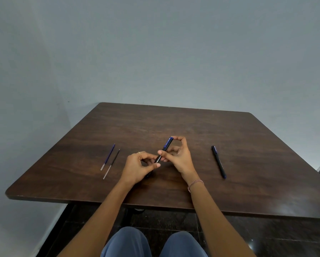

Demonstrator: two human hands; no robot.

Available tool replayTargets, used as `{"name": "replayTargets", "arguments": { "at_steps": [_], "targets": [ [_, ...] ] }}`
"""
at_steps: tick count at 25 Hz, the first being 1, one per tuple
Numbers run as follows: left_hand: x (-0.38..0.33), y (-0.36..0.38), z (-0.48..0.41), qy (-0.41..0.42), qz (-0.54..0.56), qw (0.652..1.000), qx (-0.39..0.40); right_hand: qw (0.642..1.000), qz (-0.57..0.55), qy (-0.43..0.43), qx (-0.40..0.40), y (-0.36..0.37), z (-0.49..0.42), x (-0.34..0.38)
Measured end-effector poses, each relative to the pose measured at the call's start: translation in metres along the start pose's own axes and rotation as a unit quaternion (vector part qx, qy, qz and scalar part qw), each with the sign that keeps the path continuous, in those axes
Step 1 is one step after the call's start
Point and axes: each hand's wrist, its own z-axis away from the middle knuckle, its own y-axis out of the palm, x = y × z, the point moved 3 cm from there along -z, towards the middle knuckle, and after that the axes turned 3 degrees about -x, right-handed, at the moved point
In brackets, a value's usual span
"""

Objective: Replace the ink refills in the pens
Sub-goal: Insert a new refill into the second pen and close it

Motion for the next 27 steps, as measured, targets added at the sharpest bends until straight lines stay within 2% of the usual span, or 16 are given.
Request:
{"name": "replayTargets", "arguments": {
  "at_steps": [8, 19, 27],
  "targets": [
    [-0.003, 0.0, 0.001, -0.039, 0.084, 0.995, 0.023, 0.976, -0.118, 0.037, -0.181, -0.02, -0.006, -0.009],
    [0.0, -0.001, 0.001, -0.052, 0.1, 0.993, 0.041, 0.988, -0.122, 0.07, -0.068, -0.014, -0.003, -0.004],
    [0.001, 0.002, 0.002, -0.051, 0.096, 0.991, 0.075, 0.985, -0.143, 0.08, -0.058, -0.017, -0.004, -0.001]
  ]
}}
